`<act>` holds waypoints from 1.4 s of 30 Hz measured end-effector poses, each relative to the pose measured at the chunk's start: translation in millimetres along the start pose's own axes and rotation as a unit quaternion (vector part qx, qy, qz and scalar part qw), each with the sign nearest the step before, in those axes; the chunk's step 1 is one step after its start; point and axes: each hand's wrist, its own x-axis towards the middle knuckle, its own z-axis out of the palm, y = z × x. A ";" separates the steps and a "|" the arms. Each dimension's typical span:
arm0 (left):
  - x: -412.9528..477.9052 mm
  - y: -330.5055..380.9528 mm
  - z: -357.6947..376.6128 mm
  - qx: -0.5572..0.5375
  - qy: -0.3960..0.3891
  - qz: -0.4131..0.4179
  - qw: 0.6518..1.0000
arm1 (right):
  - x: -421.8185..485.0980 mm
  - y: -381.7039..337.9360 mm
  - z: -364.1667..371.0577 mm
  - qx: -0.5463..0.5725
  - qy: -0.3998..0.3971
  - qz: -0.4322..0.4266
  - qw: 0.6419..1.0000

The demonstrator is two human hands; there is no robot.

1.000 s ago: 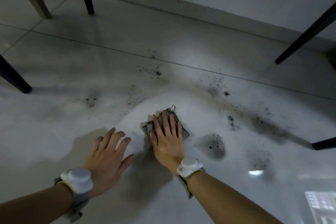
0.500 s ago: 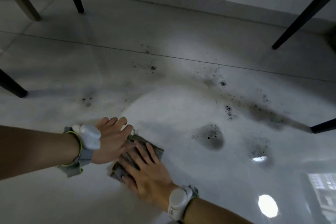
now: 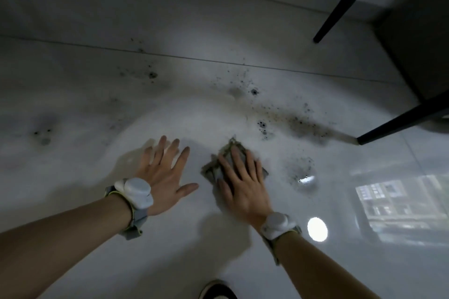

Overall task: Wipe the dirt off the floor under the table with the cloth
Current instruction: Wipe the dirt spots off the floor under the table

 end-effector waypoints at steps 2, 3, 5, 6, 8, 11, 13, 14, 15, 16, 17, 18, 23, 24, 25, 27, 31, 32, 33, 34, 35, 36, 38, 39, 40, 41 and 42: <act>2.2 -2.7 -0.6 0.024 -0.005 0.009 1.000 | -3.2 36.6 -2.6 0.009 0.004 0.113 0.994; 2.8 -3.9 -0.2 0.033 -0.011 0.012 0.999 | -6.7 55.1 -3.9 0.022 0.004 0.171 0.985; 3.3 -4.3 1.7 0.045 -0.023 0.018 0.999 | -19.6 92.1 -6.8 0.047 -0.004 0.280 0.959; 3.6 -3.8 3.5 0.048 -0.028 0.019 0.998 | -29.0 108.8 -8.7 0.055 -0.006 0.331 0.942; 5.6 -2.3 6.9 0.051 -0.030 0.017 0.998 | -50.5 135.2 -14.3 0.068 0.010 0.428 0.901; 8.0 -0.7 8.3 0.053 -0.023 0.012 0.998 | -72.3 153.6 -23.0 0.087 0.044 0.531 0.842; 7.5 -0.7 6.4 0.060 -0.021 0.013 0.998 | -73.1 153.7 -24.1 0.107 0.027 0.539 0.835; 7.3 0.0 5.1 0.064 -0.020 0.014 0.998 | -71.3 152.3 -23.9 0.118 0.023 0.540 0.833; 7.2 0.1 4.4 0.068 -0.018 0.014 0.997 | -67.7 150.9 -23.1 0.127 0.027 0.543 0.830; 6.6 -0.2 3.0 0.069 -0.018 0.013 0.997 | -63.0 149.1 -22.0 0.129 0.034 0.547 0.827; 6.8 -0.4 1.2 0.070 -0.017 0.014 0.997 | -58.7 147.9 -21.2 0.129 0.041 0.550 0.824; 6.6 -1.0 -1.1 0.068 -0.018 0.016 0.997 | -55.2 146.4 -20.7 0.129 0.046 0.549 0.825; 5.8 1.5 -12.0 0.077 -0.022 0.023 0.997 | -20.2 131.9 -21.6 0.112 0.046 0.477 0.870; 6.0 3.5 -13.3 0.083 -0.013 0.025 0.996 | -4.9 122.7 -23.0 0.105 0.044 0.454 0.884; 6.0 5.2 -15.1 0.083 -0.007 0.023 0.996 | 11.7 110.5 -23.1 0.094 0.045 0.428 0.898; 6.2 8.8 -20.9 0.062 0.003 0.012 0.998 | 44.2 80.5 -22.9 0.064 0.047 0.363 0.929; 15.7 13.2 -26.0 0.010 0.048 0.002 0.999 | 92.5 12.6 -20.1 0.042 0.024 0.167 0.985; 18.8 14.4 -27.7 0.002 0.049 0.000 0.999 | 99.5 -6.2 -18.2 0.043 0.017 0.113 0.993; 22.2 15.1 -29.4 -0.005 0.054 0.001 0.999 | 105.0 -24.3 -15.4 0.044 0.010 0.061 0.997; 23.1 15.6 -30.1 -0.011 0.064 0.003 0.998 | 106.1 -39.9 -13.1 0.043 0.007 0.015 0.999; 26.4 15.4 -30.8 -0.015 0.075 0.003 0.997 | 107.5 -50.5 -10.4 0.037 0.010 -0.019 0.999; 29.0 14.8 -31.7 -0.021 0.084 0.001 0.996 | 107.6 -55.5 -8.7 0.033 0.014 -0.038 0.999; 36.1 14.9 -32.5 -0.034 0.088 -0.003 0.996 | 108.7 -50.6 -7.4 0.033 0.027 -0.052 0.998; 39.2 16.3 -32.6 -0.040 0.087 -0.003 0.995 | 108.1 -44.5 -8.4 0.037 0.035 -0.054 0.997; 42.4 18.1 -33.5 -0.044 0.085 -0.002 0.995 | 107.7 -38.2 -10.1 0.045 0.042 -0.049 0.997; 45.2 20.5 -33.6 -0.044 0.080 0.000 0.996 | 108.3 -31.0 -11.8 0.054 0.049 -0.037 0.997; 49.2 22.9 -33.5 -0.040 0.078 0.003 0.996 | 110.4 -21.5 -14.0 0.060 0.055 -0.016 0.997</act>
